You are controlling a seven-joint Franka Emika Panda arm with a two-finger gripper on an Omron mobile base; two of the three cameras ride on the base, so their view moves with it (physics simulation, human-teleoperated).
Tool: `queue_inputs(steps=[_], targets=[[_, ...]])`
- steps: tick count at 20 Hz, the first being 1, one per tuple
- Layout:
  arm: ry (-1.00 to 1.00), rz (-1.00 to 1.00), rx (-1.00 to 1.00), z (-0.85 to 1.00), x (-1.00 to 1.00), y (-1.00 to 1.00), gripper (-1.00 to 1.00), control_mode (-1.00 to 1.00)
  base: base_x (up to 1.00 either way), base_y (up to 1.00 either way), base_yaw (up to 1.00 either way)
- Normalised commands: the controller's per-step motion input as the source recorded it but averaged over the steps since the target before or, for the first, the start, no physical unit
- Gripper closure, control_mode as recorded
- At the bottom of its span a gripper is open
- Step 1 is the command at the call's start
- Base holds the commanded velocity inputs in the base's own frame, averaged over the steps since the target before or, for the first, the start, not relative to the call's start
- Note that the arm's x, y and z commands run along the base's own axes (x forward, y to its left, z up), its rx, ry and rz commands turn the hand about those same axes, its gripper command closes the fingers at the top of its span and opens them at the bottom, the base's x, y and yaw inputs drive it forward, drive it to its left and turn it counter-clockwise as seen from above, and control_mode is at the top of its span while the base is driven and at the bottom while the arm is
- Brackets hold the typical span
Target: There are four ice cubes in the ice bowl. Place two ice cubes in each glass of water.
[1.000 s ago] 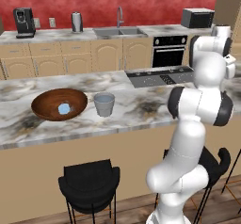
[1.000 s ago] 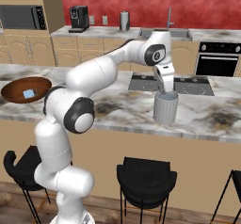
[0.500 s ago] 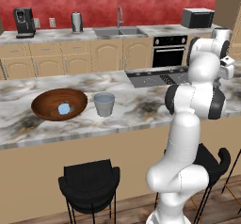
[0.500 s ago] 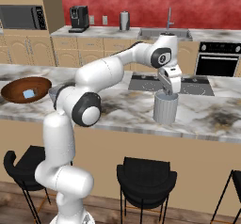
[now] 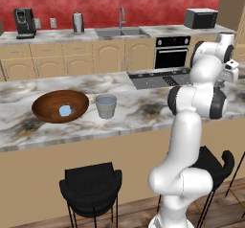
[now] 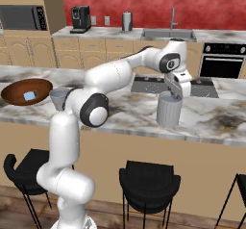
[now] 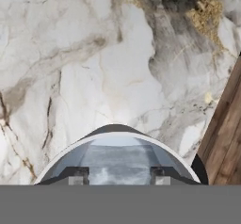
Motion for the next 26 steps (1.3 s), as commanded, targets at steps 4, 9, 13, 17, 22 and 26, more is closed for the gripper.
queue_inputs(steps=[4, 9, 13, 17, 22, 26], targets=[[0.0, 0.01, 0.01, 0.0, 0.07, -0.01, -1.0, -1.0, 0.0, 0.0, 0.0], [0.0, 0.0, 0.0, 0.0, 0.0, 0.0, -1.0, -1.0, 0.0, 0.0, 0.0], [-0.02, 0.0, 0.02, 0.0, 0.0, 0.0, -1.0, -1.0, 0.0, 0.0, 0.0], [-0.04, 0.0, 0.04, 0.04, -0.07, 0.0, -1.0, -1.0, 0.0, 0.0, 0.0], [-0.17, 0.01, 0.09, 0.53, -0.45, 0.0, -1.0, -1.0, 0.0, 0.0, 0.0], [-0.2, 0.01, 0.02, 0.46, -0.57, 0.0, -1.0, -1.0, 0.0, 0.0, 0.0]])
